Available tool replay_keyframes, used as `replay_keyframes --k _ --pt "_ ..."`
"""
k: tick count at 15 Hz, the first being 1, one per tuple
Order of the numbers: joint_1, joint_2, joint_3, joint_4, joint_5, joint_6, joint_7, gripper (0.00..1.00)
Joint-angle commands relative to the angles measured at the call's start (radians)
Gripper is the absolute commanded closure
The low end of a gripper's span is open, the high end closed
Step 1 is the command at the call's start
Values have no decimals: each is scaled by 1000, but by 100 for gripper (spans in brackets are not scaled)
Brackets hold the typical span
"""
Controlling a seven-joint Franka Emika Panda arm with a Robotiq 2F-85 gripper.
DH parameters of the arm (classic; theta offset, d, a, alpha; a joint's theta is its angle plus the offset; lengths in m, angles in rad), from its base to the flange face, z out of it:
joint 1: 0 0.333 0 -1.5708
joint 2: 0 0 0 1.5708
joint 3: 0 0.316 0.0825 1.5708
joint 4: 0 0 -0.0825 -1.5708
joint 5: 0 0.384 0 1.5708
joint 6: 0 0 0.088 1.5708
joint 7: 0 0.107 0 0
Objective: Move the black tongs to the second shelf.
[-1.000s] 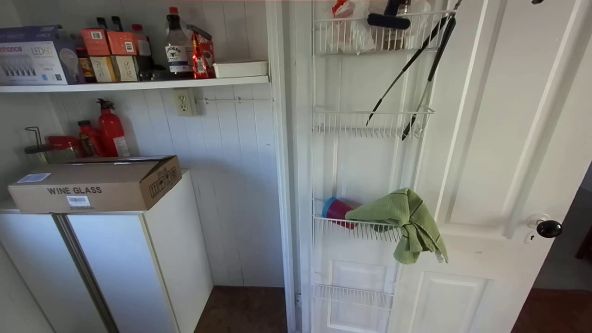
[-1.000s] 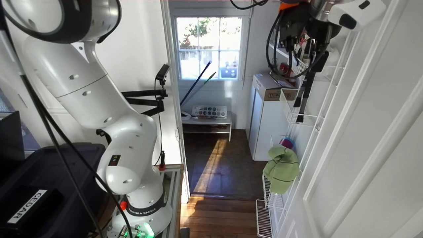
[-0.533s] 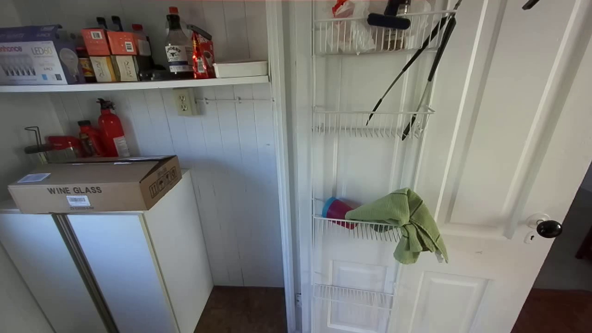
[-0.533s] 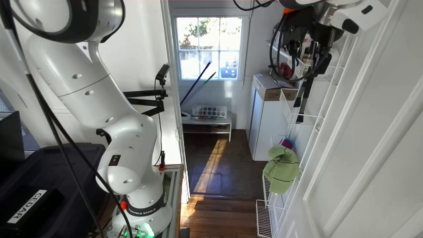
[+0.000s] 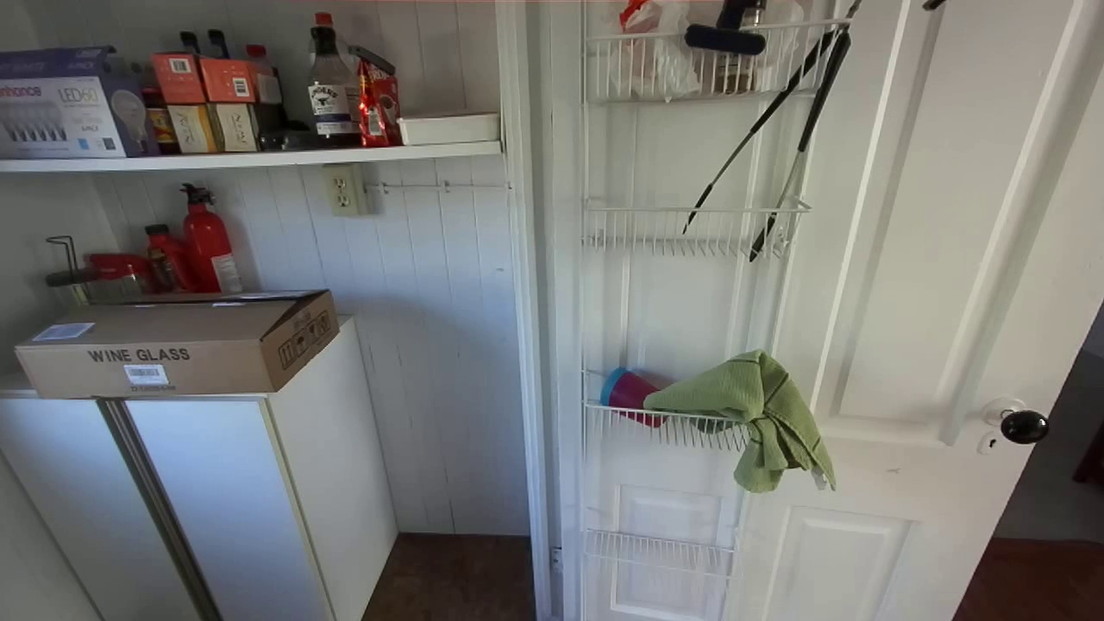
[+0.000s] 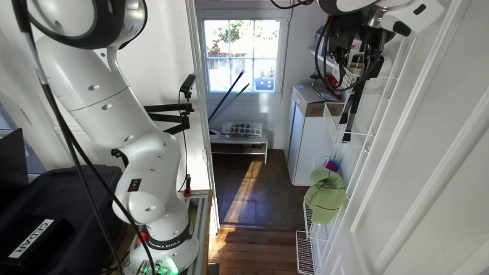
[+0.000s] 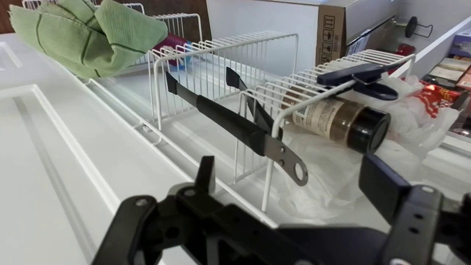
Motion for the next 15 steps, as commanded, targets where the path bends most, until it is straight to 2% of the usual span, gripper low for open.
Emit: replay_keyframes --k 1,4,5,6,7,8,9,14,15 --pt "17 21 7 21 31 37 -38 0" --pt "19 25 18 26 -4 16 -34 0" --pt "19 27 21 28 -14 16 -34 6" --pt "17 27 24 30 -23 18 -35 23" --pt "16 28 24 33 -27 17 -36 31" --pt "15 29 24 35 -30 17 -38 32" --pt "14 29 23 37 -32 18 -39 39" --pt "12 31 22 46 -55 7 -38 75" --pt "12 32 20 48 -64 0 -45 49"
